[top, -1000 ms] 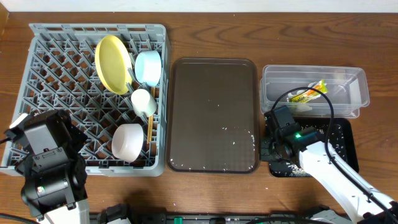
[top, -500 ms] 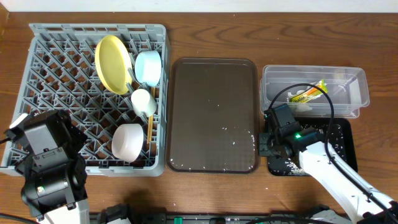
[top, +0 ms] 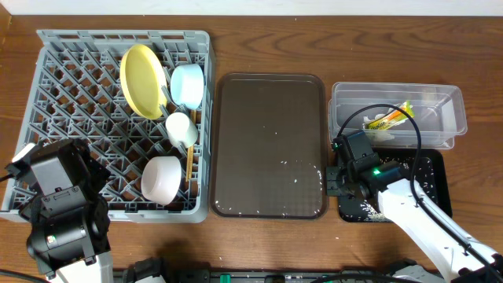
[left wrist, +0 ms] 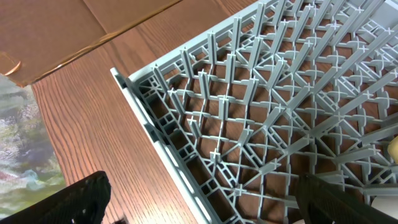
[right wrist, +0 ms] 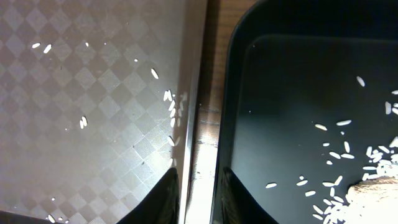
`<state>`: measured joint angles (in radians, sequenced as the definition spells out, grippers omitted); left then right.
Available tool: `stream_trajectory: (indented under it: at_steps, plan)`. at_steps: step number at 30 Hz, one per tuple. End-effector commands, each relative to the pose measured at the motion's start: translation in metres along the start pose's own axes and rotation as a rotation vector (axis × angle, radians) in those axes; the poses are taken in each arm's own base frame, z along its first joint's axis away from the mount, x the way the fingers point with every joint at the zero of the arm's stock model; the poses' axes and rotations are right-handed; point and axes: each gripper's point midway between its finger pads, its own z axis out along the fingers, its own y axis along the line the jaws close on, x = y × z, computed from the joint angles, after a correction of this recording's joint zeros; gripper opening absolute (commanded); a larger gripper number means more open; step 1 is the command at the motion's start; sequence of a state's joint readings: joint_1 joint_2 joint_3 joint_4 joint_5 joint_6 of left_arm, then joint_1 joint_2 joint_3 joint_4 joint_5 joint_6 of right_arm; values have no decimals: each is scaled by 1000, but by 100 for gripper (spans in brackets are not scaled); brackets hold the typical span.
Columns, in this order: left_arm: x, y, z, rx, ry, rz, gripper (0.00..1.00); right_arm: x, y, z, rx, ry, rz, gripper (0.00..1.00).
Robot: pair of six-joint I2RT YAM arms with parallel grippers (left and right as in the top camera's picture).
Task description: Sort waste into correct bins and load items into the dishwasher
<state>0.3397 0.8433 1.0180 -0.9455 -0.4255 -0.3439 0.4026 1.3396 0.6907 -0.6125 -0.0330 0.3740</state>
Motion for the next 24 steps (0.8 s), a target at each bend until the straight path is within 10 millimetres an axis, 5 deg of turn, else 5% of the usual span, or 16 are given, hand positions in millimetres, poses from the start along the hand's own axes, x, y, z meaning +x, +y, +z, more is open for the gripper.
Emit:
stream_trajectory:
  at_steps: [1,7,8,9,13,24]
  plan:
    - [-4,3,-3,-12,-13,-18,96,-10,4,-9,-9,-25,-36,23]
    - [-4,3,-3,-12,-13,-18,96,-52,22,-68,-32,-110,-173,36]
    - [-4,3,-3,-12,-13,-18,96,-59,25,-78,-36,-128,-196,49]
    - [-4,3,-3,-12,-13,-18,96,-64,28,-87,-40,-145,-207,99]
    - [-4,3,-3,-11,-13,-18,96,-83,35,-100,-59,-213,-211,99]
    - [-4,3,-3,-12,-13,-18,96,-82,35,-100,-58,-210,-211,99]
